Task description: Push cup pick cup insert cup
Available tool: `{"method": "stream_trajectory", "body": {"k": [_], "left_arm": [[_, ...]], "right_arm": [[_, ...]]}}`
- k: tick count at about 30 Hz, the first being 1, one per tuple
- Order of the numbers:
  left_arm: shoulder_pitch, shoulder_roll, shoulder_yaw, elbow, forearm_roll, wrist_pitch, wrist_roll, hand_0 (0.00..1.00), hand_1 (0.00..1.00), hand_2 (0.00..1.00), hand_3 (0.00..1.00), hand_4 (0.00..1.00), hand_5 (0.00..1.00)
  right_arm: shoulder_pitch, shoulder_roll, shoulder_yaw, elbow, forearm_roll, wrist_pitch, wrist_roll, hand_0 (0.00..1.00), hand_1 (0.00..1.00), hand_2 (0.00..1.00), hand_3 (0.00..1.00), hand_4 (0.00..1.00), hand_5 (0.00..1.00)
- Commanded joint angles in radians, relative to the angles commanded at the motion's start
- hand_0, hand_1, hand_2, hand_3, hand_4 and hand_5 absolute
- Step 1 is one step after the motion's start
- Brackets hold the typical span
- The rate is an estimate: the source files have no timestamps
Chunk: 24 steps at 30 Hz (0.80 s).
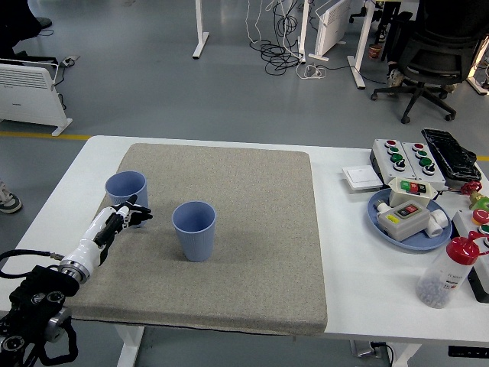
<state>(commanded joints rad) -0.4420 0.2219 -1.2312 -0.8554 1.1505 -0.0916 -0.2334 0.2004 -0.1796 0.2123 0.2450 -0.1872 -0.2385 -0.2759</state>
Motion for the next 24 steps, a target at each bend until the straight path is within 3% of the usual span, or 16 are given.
{"method": "stream_trajectory", "body": {"k": [15,22,23,24], "left_arm": [[-0.061,-0.014,0.008,0.106,-0.002,0.008,-0.022,0.853,0.691,0.574,0.509,0.637,0.998],[-0.024,-0.004,0.002,0.045,-0.003,0.023,-0.022,0.839,0.687,0.574,0.508,0.637,0.998],[-0.016,-0.001,0.002,0.033,-0.002,0.029,-0.024,0.760,0.672,0.569,0.509,0.635,0.998],[-0.004,0.003,0.001,0.009,0.003,0.034,-0.024,0.760,0.672,0.569,0.509,0.635,0.998]], "right_arm": [[-0.001,0.001,0.006,0.001,-0.011,0.001,-0.004,0.688,0.608,0.634,0.574,0.089,0.490],[-0.003,0.002,0.001,0.001,-0.003,0.001,-0.002,0.688,0.608,0.634,0.574,0.088,0.489],[-0.004,0.002,0.000,0.001,-0.002,0.001,-0.001,0.688,0.609,0.634,0.574,0.088,0.491],[-0.004,0.002,0.000,0.001,-0.001,0.001,-0.001,0.688,0.609,0.634,0.574,0.088,0.491]]}}
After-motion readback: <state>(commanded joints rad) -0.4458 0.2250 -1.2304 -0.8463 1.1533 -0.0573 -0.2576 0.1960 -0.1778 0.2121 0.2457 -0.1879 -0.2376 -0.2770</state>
